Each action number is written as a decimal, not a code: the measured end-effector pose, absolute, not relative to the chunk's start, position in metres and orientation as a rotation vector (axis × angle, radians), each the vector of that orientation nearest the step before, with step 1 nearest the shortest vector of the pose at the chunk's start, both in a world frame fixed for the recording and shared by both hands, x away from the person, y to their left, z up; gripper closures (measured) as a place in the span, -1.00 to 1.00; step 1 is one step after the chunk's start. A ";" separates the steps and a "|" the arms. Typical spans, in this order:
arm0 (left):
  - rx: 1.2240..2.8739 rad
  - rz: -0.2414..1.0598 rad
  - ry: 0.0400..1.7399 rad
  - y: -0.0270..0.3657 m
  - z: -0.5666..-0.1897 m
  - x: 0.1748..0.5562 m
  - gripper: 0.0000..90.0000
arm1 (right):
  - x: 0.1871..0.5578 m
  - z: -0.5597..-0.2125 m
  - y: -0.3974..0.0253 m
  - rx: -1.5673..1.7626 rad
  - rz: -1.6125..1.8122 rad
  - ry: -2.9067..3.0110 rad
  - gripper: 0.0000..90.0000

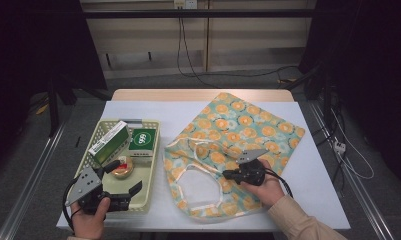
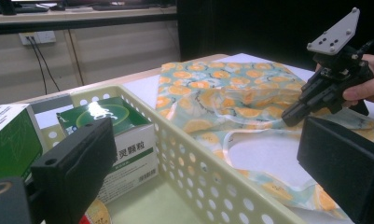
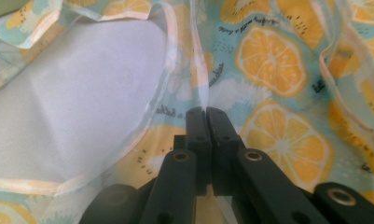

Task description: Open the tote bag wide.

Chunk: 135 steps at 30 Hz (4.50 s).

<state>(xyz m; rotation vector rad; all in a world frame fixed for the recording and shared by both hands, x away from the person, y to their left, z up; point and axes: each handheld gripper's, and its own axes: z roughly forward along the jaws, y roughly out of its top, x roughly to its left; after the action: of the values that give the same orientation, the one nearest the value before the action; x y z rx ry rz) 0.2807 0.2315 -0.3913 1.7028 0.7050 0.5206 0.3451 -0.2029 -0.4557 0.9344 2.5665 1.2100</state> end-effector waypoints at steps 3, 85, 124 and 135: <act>1.703 0.521 0.706 0.231 -0.391 0.281 -0.90 | 0.347 -0.448 -0.207 0.949 1.248 2.550 1.00; 1.711 0.510 0.714 0.231 -0.395 0.283 -0.91 | 0.433 -0.457 -0.179 1.060 1.072 2.539 0.86; 1.705 0.505 0.711 0.232 -0.395 0.283 -0.91 | 0.443 -0.447 -0.203 1.120 1.063 2.446 0.88; 1.708 0.507 0.710 0.231 -0.395 0.283 -0.91 | 0.432 -0.459 -0.200 1.149 1.118 2.463 0.07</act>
<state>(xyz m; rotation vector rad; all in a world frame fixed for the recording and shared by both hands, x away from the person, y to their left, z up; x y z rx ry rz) 0.2827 0.2312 -0.3949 1.7078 0.7102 0.5067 0.4320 -0.2002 -0.4591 1.1492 2.4630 1.1183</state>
